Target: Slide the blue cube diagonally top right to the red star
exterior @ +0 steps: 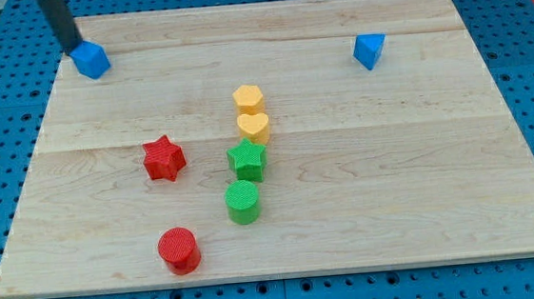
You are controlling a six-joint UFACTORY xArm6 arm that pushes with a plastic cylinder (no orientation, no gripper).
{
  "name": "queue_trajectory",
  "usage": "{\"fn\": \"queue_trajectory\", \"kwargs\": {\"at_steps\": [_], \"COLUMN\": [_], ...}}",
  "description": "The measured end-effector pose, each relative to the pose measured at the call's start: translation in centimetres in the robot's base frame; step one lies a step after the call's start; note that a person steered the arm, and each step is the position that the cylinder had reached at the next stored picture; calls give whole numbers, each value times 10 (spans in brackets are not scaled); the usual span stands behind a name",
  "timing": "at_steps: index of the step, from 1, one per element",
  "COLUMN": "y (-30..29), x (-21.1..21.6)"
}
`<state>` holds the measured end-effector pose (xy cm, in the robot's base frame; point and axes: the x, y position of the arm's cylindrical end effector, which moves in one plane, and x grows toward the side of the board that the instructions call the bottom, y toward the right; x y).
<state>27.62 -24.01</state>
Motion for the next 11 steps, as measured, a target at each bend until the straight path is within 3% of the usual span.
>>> {"fn": "queue_trajectory", "kwargs": {"at_steps": [1, 2, 3, 4, 6, 7, 8, 10, 11], "y": [51, -20, -47, -10, 62, 35, 43, 141, 154], "x": [9, -14, 4, 30, 37, 57, 61, 49, 32]}}
